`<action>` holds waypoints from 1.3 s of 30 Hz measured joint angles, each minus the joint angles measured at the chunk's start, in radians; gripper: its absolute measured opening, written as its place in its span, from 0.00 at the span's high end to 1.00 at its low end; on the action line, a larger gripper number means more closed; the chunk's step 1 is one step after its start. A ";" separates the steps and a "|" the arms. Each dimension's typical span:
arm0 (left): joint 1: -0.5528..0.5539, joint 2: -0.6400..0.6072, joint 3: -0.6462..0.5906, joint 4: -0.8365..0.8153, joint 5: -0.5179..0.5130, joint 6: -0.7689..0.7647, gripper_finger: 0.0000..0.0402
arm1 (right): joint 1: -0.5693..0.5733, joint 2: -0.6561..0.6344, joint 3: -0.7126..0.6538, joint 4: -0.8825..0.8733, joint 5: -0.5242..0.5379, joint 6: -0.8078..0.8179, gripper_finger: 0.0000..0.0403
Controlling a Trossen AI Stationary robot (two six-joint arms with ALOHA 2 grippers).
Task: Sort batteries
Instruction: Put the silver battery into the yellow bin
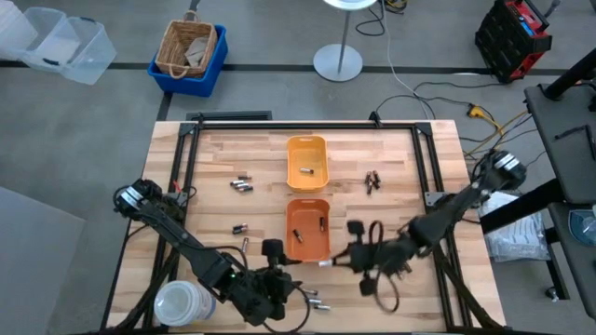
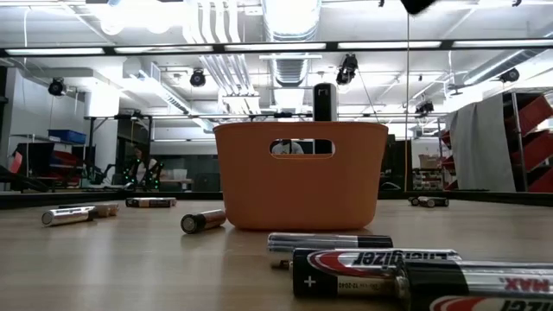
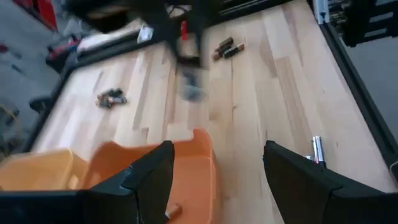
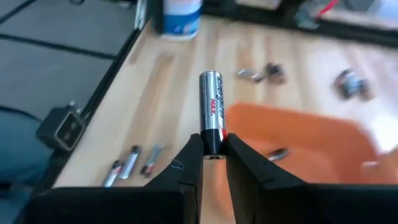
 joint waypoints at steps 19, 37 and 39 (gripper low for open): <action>0.090 -0.004 0.000 -0.326 -0.223 0.096 0.44 | -0.688 -0.127 0.000 -0.070 -0.469 -0.489 0.90; 0.370 -0.292 -0.328 -0.002 -0.052 0.307 0.48 | -1.138 0.230 0.000 0.137 -0.786 -0.604 0.90; 0.406 -0.344 -0.413 0.179 0.079 0.413 0.49 | -1.139 0.247 0.000 0.143 -0.787 -0.604 0.90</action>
